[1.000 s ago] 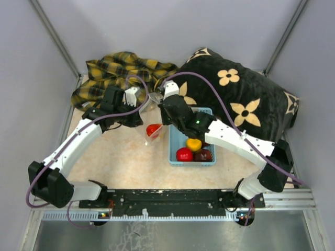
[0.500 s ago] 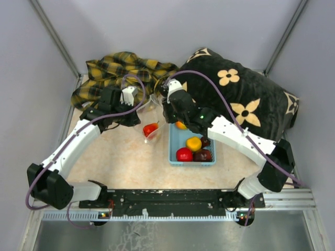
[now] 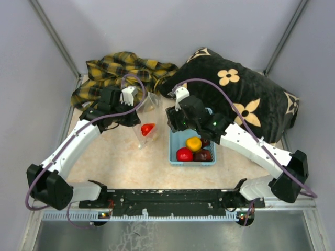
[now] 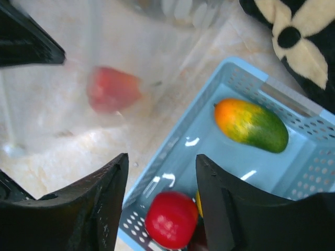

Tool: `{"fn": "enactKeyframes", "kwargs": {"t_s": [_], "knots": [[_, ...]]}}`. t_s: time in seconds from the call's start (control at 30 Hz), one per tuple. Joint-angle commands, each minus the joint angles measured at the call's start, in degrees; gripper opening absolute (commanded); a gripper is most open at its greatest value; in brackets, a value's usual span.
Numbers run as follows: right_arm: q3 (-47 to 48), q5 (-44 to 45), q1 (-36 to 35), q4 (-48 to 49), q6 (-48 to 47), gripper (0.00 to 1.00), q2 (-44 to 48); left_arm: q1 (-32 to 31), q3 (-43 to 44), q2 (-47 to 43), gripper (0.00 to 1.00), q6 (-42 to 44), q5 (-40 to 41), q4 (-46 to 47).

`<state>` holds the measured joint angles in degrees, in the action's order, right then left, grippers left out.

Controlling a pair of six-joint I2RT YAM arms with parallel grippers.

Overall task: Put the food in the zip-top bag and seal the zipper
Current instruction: Pick up the fake fruit from the bin.

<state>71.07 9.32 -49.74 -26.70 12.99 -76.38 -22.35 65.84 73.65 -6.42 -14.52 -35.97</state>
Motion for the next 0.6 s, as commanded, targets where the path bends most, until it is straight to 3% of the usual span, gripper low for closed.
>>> {"fn": "enactKeyframes", "kwargs": {"t_s": [0.0,0.27,0.37,0.57], "knots": [[-2.92,0.97,1.15,-1.55,-2.50,0.57,4.71,0.43,-0.53,-1.68,0.00,-0.20,-0.59,1.28],[-7.19,-5.16,7.25,2.03,-5.77,0.68,8.12,0.42,-0.48,-1.96,0.00,-0.21,-0.63,1.33],[-9.44,-5.37,9.55,3.88,-9.27,0.76,5.26,0.38,-0.46,-2.23,0.00,-0.18,-0.70,1.35],[-8.34,-1.99,10.22,7.05,-18.73,0.81,-4.16,0.51,-0.60,-2.70,0.00,-0.02,-0.58,1.42]]}}
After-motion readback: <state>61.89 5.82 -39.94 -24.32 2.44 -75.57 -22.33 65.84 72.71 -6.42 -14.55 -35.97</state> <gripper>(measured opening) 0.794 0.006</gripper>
